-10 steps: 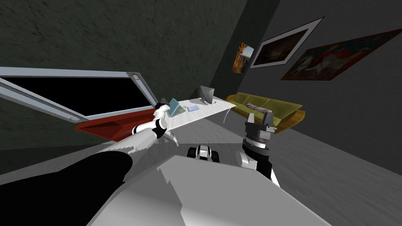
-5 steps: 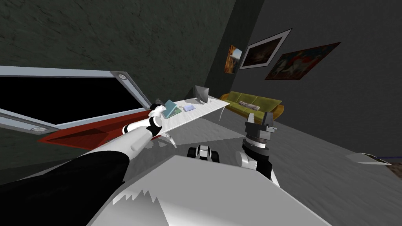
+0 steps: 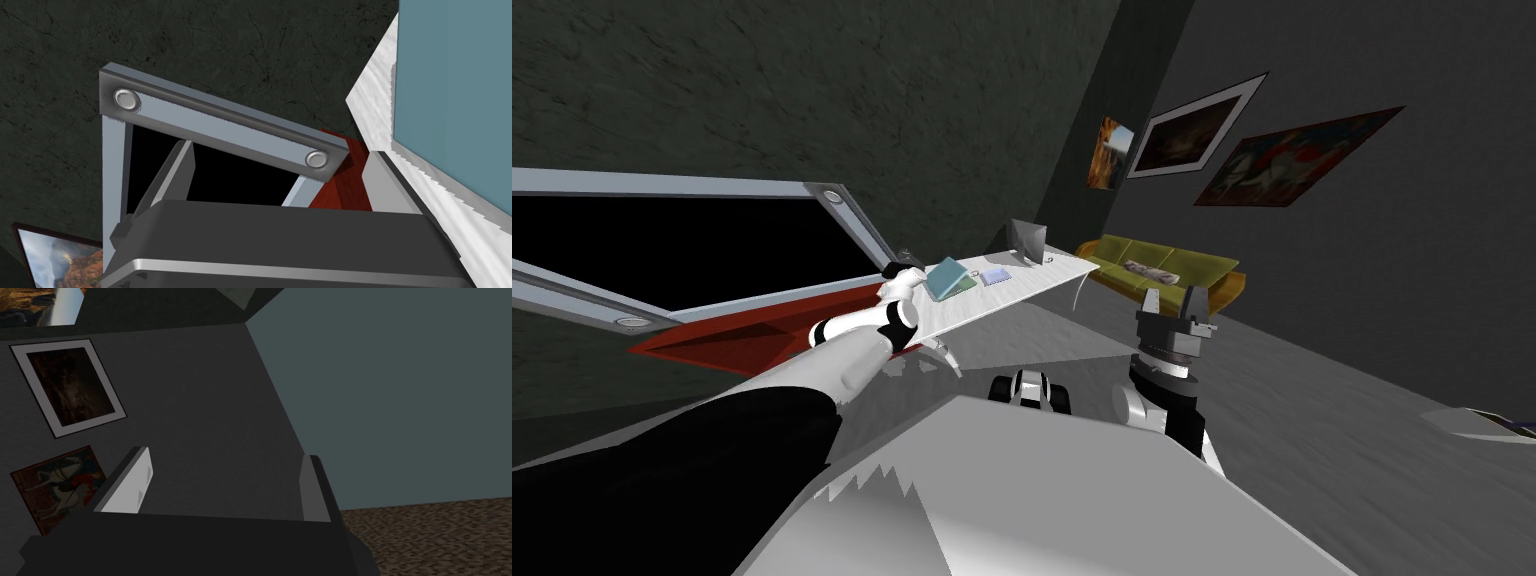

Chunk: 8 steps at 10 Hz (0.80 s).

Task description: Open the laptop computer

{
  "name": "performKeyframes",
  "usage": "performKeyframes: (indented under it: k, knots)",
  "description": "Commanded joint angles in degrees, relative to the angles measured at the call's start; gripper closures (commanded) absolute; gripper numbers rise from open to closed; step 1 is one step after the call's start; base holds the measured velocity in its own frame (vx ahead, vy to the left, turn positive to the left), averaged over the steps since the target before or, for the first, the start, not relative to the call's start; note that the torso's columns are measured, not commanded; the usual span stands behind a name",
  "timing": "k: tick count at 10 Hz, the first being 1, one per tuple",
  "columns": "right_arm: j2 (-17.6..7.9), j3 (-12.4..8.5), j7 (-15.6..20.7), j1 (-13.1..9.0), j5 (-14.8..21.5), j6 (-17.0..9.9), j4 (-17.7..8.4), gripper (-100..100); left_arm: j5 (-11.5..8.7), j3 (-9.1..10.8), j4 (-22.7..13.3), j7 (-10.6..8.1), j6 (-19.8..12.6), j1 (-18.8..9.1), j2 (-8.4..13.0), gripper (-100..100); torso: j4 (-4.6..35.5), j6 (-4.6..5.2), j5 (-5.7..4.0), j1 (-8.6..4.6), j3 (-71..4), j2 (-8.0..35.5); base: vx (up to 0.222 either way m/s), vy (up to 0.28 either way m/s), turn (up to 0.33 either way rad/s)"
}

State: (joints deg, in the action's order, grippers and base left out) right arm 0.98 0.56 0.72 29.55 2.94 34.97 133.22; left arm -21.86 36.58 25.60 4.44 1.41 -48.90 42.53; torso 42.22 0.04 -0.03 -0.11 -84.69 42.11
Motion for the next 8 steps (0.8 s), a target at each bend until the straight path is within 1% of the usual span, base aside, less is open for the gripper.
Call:
performKeyframes:
  k: [1,2,3,4,5,6,7,8]
  knots:
    - [0.0,0.0,0.0,0.0,0.0,0.0,0.0,0,-3.9,-2.35,3.1,-2.89,-0.7,2.9,2.6,-100,0.0,-0.06,0.01,0.00,0.1,0.1,0.089,-0.072,0.069]
    - [0.0,0.0,0.0,0.0,0.0,0.0,0.0,0,-4.3,-2.61,3.5,-2.89,-0.7,2.9,2.6,-100,0.1,0.01,0.01,0.07,0.1,0.2,0.043,-0.031,-0.011]
    - [0.0,0.0,0.0,0.0,0.0,0.0,0.0,0,-4.3,-4.23,3.1,-2.89,-0.7,2.9,2.6,-100,0.1,0.01,0.05,0.20,0.2,0.3,0.011,-0.001,-0.021]
    - [0.0,0.0,0.0,0.0,0.0,0.0,0.0,0,-7.2,-6.43,5.6,-5.59,-1.3,5.4,5.3,-100,0.1,-0.04,0.09,0.28,0.2,0.4,0.048,-0.041,0.109]
    - [0.0,0.0,0.0,0.0,0.0,0.0,0.0,0,-7.9,-6.29,5.6,-5.59,-1.3,5.4,5.3,-100,0.1,-0.12,0.05,0.12,0.2,0.2,0.073,-0.054,0.097]
    - [0.0,0.0,0.0,0.0,0.0,0.0,0.0,0,-8.0,-8.11,5.6,-5.59,-1.3,5.4,5.3,-100,0.0,-0.02,0.00,0.04,0.1,0.1,0.048,-0.026,0.000]
    - [0.0,0.0,0.0,0.0,0.0,0.0,0.0,0,-8.0,-9.05,5.6,-5.59,-1.3,5.4,5.3,-100,0.0,0.02,0.03,0.10,0.1,0.1,0.016,-0.005,-0.021]
    - [0.0,0.0,0.0,0.0,0.0,0.0,0.0,0,-10.9,-11.41,8.2,-8.29,-2.0,8.0,7.9,-100,0.1,-0.02,0.05,0.18,0.1,0.2,0.064,-0.046,0.105]
